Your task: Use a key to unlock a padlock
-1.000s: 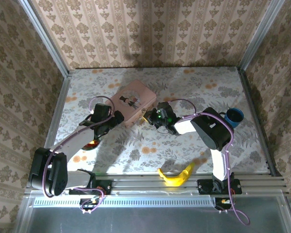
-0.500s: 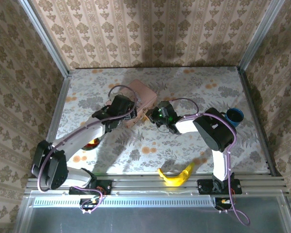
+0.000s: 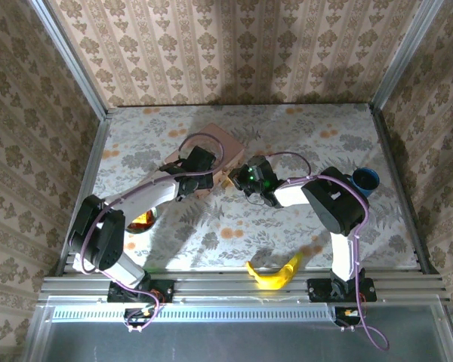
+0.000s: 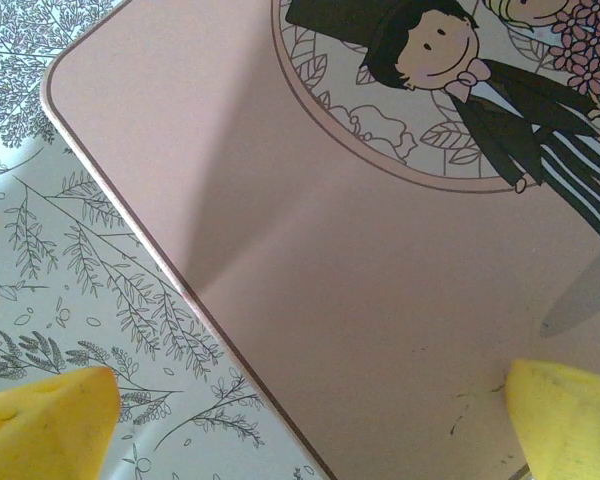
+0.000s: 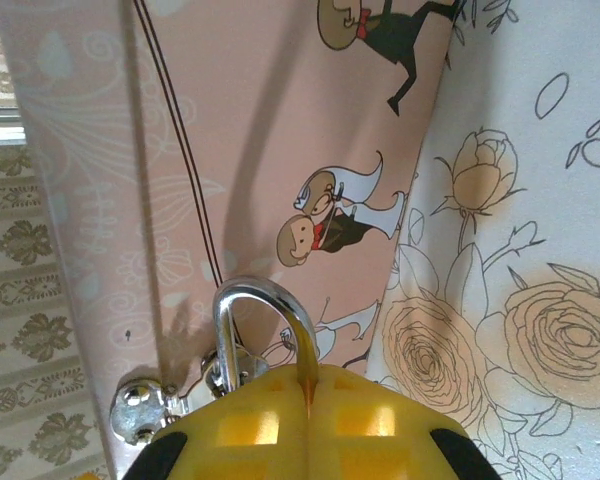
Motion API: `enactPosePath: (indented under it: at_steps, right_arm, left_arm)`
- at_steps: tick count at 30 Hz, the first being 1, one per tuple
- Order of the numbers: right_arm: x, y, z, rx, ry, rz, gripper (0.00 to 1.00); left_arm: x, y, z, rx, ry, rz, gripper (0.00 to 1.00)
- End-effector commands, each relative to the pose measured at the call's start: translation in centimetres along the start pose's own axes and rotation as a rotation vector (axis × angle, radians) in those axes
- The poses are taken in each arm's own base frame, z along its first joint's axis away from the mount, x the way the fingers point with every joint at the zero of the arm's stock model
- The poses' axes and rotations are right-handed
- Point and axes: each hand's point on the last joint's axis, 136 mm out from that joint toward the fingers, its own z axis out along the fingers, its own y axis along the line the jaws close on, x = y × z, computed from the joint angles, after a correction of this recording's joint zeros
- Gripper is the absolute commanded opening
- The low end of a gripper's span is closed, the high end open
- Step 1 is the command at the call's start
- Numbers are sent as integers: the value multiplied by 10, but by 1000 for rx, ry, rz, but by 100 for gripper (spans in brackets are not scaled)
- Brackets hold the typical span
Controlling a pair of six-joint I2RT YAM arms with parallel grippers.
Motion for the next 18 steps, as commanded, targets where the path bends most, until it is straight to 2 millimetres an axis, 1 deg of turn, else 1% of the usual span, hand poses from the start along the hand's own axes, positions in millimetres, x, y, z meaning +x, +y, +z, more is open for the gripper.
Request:
enactPosePath:
  at_steps: [1,7,14,18]
  right_arm:
    - [-14,18,-10,-49,-55,18,0]
    - [-18,17,-11,-49,-62,24,0]
    - [-17,16,-12,-45,-60,28,0]
    - [-18,19,-13,-51,-62,25,0]
  left_arm:
    - [15,12,2,-44,54,31,100]
    - [21,20,1,-58,67,22,100]
    - [19,23,-2,-59,56,14,100]
    - [20,24,-2,-62,59,14,100]
